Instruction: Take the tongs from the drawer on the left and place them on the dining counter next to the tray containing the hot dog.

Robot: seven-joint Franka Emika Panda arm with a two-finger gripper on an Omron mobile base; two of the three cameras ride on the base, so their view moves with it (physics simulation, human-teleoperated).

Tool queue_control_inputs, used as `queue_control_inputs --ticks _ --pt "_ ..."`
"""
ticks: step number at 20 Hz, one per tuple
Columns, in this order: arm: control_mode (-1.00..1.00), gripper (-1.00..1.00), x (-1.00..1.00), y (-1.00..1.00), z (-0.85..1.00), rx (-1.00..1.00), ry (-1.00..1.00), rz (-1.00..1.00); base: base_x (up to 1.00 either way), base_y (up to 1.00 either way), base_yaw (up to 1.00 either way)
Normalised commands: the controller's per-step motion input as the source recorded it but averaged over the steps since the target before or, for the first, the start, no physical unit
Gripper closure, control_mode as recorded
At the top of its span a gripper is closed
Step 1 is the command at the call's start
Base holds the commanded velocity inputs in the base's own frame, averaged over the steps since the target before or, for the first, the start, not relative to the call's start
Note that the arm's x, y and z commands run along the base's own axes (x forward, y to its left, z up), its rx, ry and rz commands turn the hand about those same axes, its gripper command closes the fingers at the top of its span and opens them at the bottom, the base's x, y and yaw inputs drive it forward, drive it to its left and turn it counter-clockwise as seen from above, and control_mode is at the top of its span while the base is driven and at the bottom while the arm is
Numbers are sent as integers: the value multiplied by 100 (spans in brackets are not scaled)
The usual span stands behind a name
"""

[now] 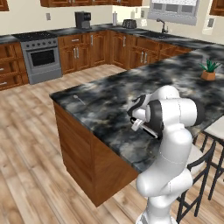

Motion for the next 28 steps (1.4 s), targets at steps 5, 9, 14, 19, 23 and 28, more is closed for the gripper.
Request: queue_control_inputs --ticks 5,9,14,19,23,28 --pt "-100 100 0 0 -1 0 -1 0 0 0 0" --pt "-100 -100 0 0 0 0 0 0 0 0 0" --pt "-100 -100 0 0 0 0 0 0 0 0 0" --pt "-100 -100 0 0 6 0 0 0 0 0 0" --pt "-100 -100 0 0 48 0 0 0 0 0 0" --pt "-100 -100 -14 0 97 0 6 0 0 0 0"
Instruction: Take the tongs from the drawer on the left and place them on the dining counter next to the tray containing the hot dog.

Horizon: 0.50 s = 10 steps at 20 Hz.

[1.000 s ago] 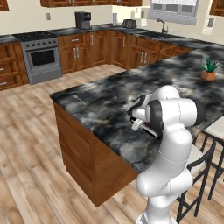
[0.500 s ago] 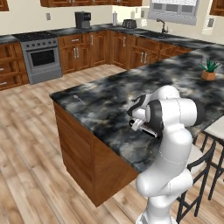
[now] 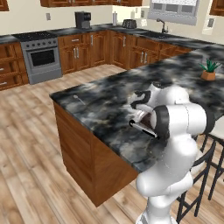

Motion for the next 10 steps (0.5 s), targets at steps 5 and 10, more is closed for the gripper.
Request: queue_control_inputs --ticks 5,10 --pt "-100 -100 -64 0 99 0 11 0 0 0 0" --pt "-100 -100 -95 -2 82 2 6 -1 0 0 0"
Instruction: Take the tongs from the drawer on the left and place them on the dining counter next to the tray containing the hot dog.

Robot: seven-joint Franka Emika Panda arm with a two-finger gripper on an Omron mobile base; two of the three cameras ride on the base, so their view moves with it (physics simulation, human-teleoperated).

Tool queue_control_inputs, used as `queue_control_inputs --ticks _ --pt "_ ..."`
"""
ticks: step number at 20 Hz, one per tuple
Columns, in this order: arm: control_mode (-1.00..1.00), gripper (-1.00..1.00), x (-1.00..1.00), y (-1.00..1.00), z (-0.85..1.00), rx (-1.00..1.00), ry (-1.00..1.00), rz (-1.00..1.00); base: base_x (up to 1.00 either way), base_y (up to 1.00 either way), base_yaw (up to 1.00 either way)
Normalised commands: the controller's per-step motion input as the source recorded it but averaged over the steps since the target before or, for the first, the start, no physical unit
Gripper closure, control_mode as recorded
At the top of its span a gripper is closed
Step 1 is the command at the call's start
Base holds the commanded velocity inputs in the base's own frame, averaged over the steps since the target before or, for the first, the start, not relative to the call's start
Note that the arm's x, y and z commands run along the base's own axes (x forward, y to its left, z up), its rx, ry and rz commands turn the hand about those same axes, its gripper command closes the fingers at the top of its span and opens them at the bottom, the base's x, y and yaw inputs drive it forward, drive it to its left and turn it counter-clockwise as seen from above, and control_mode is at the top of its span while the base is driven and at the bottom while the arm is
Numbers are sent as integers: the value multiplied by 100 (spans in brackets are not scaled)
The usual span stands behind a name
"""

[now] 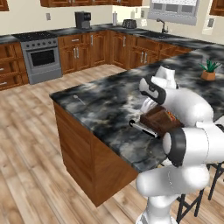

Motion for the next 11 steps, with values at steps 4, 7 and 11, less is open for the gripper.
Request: queue_control_inputs --ticks 4,7,11 --pt "-100 -100 -100 0 61 2 1 -1 0 0 0" --pt "-100 -100 -93 6 69 0 0 0 0 0 0" --pt "-100 -100 -88 9 57 0 0 -1 0 0 0"
